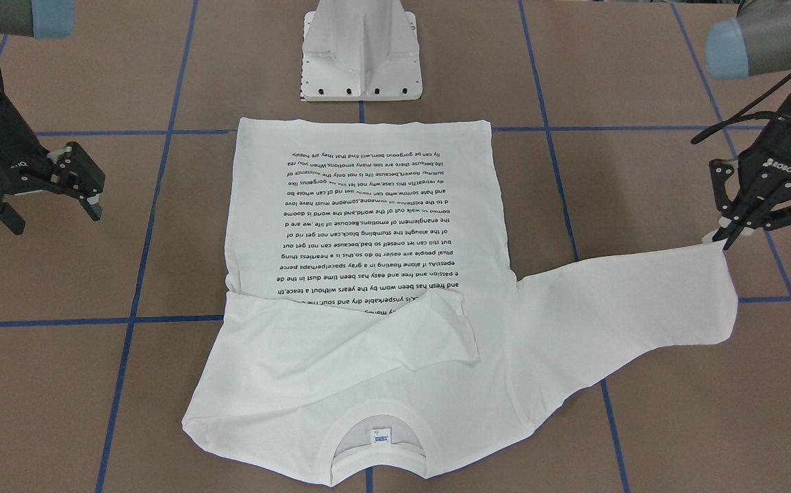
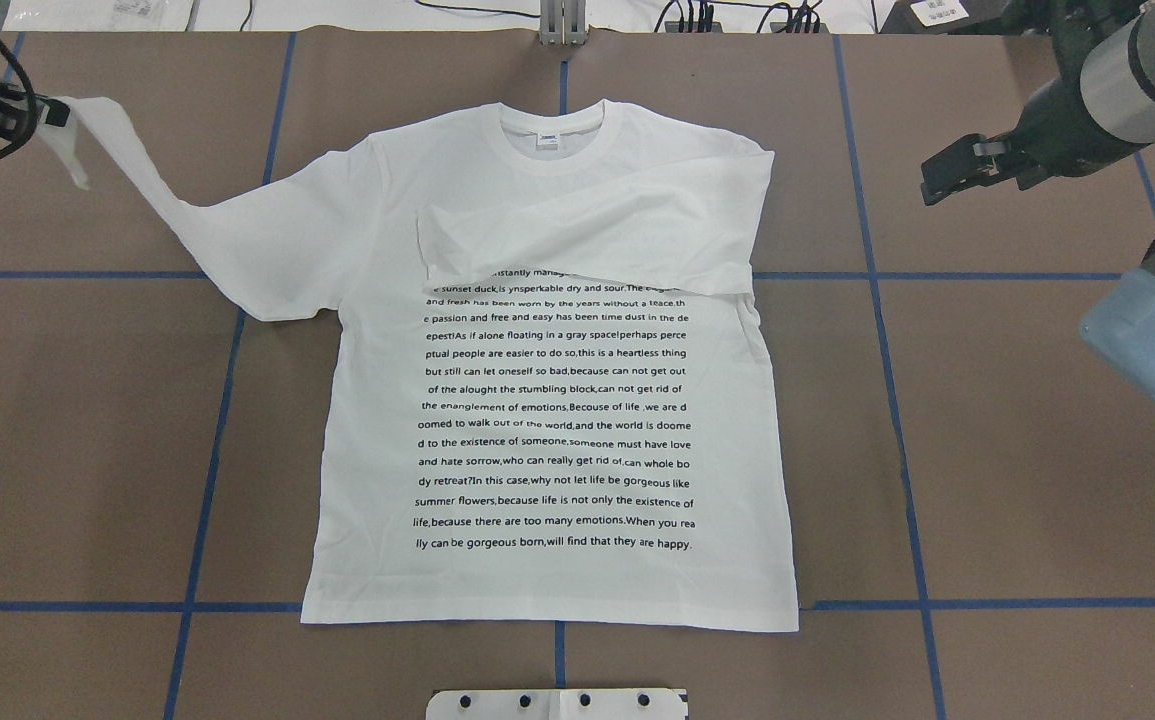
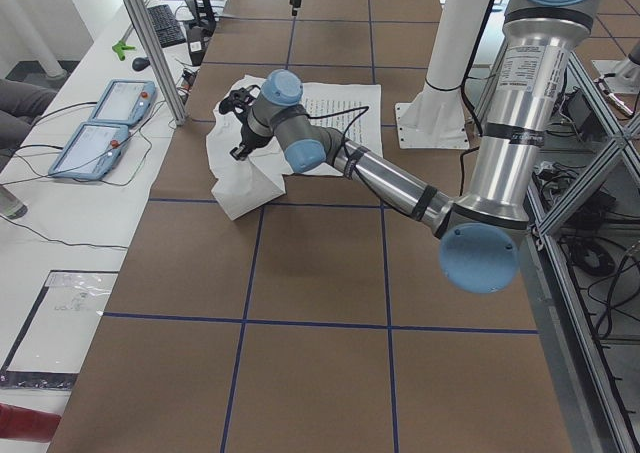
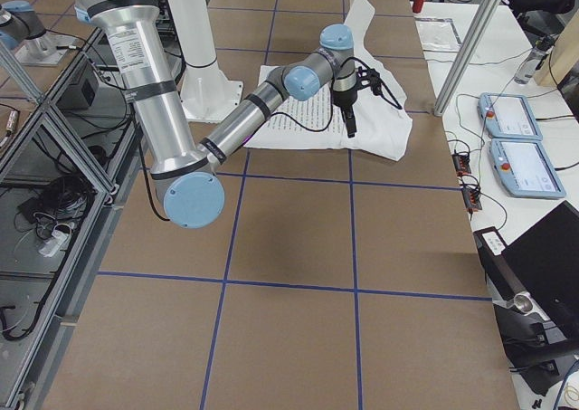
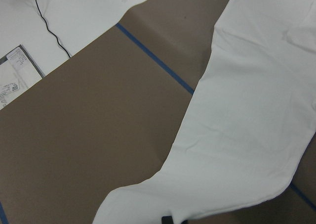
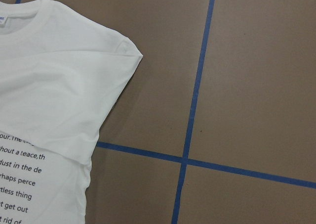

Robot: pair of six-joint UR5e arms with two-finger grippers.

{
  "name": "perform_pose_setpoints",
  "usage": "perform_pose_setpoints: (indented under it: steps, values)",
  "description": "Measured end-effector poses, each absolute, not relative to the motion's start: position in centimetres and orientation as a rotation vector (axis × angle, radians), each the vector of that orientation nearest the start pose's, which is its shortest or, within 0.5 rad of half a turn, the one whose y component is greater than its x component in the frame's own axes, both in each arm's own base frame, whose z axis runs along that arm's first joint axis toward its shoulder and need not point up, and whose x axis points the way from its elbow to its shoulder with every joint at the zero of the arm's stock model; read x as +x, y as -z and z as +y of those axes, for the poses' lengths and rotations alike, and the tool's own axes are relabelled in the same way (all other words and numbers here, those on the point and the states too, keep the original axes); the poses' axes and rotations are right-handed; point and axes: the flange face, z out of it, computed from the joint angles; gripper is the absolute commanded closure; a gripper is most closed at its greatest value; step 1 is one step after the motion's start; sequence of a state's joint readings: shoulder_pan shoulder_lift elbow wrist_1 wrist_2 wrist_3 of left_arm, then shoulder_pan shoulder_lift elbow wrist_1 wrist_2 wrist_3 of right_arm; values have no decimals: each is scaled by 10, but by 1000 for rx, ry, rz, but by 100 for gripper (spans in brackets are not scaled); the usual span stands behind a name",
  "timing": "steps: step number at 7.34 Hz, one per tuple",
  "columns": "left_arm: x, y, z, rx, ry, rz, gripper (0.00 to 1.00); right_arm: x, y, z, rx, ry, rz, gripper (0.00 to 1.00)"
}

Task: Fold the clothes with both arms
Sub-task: 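Lift and fold the held sleeve across the body toward the collar with the left gripper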

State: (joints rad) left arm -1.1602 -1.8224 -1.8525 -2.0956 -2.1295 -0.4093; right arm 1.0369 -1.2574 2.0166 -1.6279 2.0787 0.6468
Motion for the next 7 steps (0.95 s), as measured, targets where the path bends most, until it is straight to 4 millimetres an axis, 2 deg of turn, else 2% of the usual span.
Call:
perform_pose_setpoints:
  steps: [2, 3, 5, 7]
  values:
    - [217, -261, -576, 680, -236, 976, 100, -205, -299, -515, 297, 69, -786, 0]
    - [257, -231, -579, 643, -213, 1024, 100, -205, -300, -516, 295, 66, -784, 0]
    - [348, -178, -566, 597, -169, 1093, 100, -201, -301, -518, 294, 56, -781, 0]
    - [431, -125, -564, 553, -118, 1134, 100, -195, -302, -521, 291, 36, -779, 0]
